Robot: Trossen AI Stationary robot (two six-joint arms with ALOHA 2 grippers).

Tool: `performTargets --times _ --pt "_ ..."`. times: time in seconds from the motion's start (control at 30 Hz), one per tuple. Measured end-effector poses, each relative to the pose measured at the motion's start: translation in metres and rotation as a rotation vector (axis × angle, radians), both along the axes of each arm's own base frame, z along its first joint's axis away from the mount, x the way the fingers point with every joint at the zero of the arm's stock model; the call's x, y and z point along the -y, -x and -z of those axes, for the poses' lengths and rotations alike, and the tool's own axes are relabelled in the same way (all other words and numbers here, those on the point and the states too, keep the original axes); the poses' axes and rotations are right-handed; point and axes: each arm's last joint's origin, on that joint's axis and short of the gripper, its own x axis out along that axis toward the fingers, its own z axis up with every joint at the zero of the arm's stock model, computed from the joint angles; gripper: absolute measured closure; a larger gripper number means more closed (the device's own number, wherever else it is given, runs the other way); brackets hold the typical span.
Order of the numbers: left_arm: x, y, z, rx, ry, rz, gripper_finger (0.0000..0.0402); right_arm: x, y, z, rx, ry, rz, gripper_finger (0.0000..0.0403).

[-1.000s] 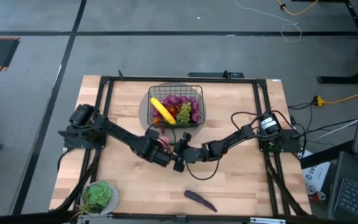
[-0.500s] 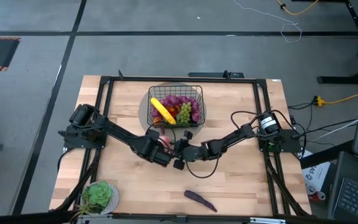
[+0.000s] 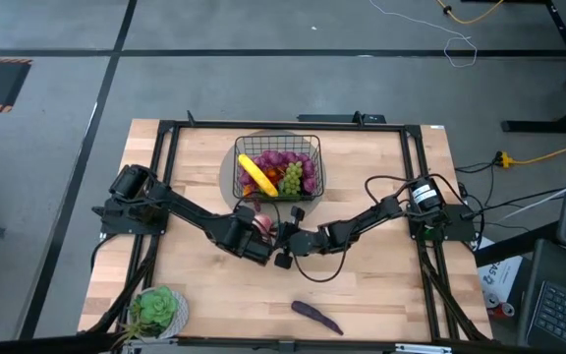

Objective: Build produce basket
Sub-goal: Put the pink peach into the wire basket

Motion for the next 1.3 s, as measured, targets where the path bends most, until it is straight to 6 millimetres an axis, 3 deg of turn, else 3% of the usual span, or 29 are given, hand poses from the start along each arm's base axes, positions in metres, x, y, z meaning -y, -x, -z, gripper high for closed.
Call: performTargets --times 0.23,0.57,1.0,1.3 --pt "0.001 -0.001 -0.001 0.013 0.002 0.002 0.0202 0.001 0.004 0.005 -0.065 0.014 0.002 0.0399" --pt "0.003 0.000 0.000 0.007 -0.002 0.008 0.0202 0.000 0.006 0.003 -0.088 0.027 -0.005 0.0402" --pt "0.011 0.006 0.000 -0.026 -0.010 0.035 0.0202 -0.030 0.033 -0.024 -0.177 0.047 -0.029 0.0403" --pt "0.011 0.009 -0.001 -0.040 -0.015 0.035 0.0202 -0.047 0.056 -0.063 -0.133 0.084 0.001 0.0403"
